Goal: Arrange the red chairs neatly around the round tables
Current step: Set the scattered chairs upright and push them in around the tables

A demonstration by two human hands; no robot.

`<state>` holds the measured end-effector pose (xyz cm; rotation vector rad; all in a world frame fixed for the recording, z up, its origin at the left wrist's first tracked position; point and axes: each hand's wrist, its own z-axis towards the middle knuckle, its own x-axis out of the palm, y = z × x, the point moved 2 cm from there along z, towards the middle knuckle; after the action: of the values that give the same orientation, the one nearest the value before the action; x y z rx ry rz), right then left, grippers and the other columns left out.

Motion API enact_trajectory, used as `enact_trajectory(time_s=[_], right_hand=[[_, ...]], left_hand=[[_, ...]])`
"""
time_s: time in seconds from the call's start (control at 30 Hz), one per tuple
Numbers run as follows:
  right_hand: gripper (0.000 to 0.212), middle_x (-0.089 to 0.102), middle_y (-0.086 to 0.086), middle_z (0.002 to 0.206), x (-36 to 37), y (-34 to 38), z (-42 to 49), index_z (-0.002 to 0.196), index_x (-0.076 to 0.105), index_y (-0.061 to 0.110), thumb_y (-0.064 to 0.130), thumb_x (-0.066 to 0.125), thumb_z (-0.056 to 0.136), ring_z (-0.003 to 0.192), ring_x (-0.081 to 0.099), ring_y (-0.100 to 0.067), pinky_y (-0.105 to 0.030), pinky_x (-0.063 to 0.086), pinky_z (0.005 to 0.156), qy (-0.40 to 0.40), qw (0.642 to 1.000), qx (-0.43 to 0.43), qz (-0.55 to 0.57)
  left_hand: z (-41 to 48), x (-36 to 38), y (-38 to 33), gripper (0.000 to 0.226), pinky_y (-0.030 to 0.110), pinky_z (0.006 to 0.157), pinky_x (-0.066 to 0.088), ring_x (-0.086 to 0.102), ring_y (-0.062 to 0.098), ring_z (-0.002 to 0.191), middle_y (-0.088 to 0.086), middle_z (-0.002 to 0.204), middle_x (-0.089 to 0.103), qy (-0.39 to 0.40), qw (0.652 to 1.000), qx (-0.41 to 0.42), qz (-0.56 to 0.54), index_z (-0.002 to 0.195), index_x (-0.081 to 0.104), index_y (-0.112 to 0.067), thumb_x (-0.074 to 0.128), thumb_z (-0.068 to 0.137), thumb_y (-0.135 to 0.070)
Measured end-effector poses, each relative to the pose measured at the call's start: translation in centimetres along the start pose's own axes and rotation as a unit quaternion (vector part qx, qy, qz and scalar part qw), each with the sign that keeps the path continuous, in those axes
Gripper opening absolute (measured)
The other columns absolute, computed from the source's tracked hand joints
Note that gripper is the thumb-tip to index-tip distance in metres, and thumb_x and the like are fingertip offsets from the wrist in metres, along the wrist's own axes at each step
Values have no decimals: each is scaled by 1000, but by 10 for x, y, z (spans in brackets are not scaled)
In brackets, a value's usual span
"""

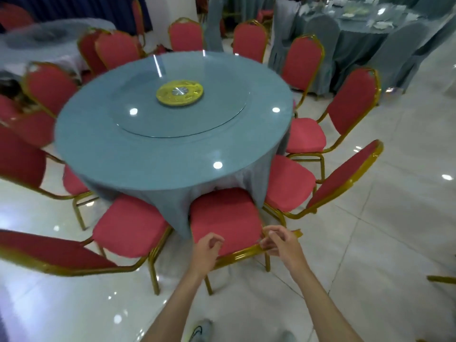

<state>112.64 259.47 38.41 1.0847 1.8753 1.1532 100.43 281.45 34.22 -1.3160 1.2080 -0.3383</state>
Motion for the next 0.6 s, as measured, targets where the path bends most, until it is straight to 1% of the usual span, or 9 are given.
enact_trajectory(time_s=[0.07,0.13,0.2,0.27,0.33,0.4,0.43,0.53,0.6], right_hand=[[20,76,-19,87,-26,-6,2,107,71,10,6,51,105,81,74,-26,-30,55,69,20,1000,6,-22],[20,77,-15,88,-48,-7,6,107,71,11,7,52,104,79,73,-21,-29,53,68,33,998,4,-45],[19,78,-10,91,-63,-10,14,108,71,15,8,54,103,82,74,-15,-25,53,68,43,996,1,-73],[18,78,-3,97,-74,-17,23,107,73,23,13,59,100,91,74,-15,-24,57,72,59,993,-3,-97],[18,76,4,104,-83,-26,34,104,74,31,18,65,96,100,73,-16,-37,60,88,73,990,-8,-117],[19,75,5,106,-87,-33,39,105,74,31,17,66,96,105,71,-15,-42,58,96,86,988,-10,-125],[19,75,5,105,-87,-32,38,107,72,29,15,65,97,104,70,-13,-38,58,95,92,987,-17,-131],[21,72,5,97,-88,-32,37,115,67,25,17,69,96,94,68,-10,-18,51,74,107,979,-28,-171],[30,72,0,94,-88,-34,40,121,63,27,20,73,94,88,67,-10,-19,49,70,120,976,-30,-180]], left_hand=[[-7,16,-3,38,29,69,50,67,15,75,7,82,73,-7,1000,-1,20,79,70,-32,63,93,3],[-17,29,-5,36,38,73,53,68,23,79,5,83,73,-8,999,-11,34,84,71,-34,62,95,-1],[-29,37,-5,31,41,80,55,69,16,86,-7,88,73,-9,999,-8,48,89,72,-35,61,97,-7],[-39,42,-9,19,39,86,56,67,9,92,-13,93,72,-23,999,-11,43,95,72,-37,59,97,-23],[-48,46,-11,15,40,87,55,66,8,94,-14,95,70,-38,998,-7,43,100,71,-42,58,95,-46],[-54,50,-14,23,41,86,55,66,8,95,-15,96,70,-48,997,16,60,103,70,-43,59,93,-61],[-56,51,-15,26,40,85,56,67,8,95,-16,98,70,-53,996,25,63,105,70,-43,62,91,-63],[-59,47,-18,33,36,85,57,67,4,96,-19,100,70,-56,995,14,77,106,70,-42,68,85,-68],[-57,44,-16,39,34,86,56,66,1,95,-22,100,69,-53,994,11,98,106,69,-42,69,81,-72]])
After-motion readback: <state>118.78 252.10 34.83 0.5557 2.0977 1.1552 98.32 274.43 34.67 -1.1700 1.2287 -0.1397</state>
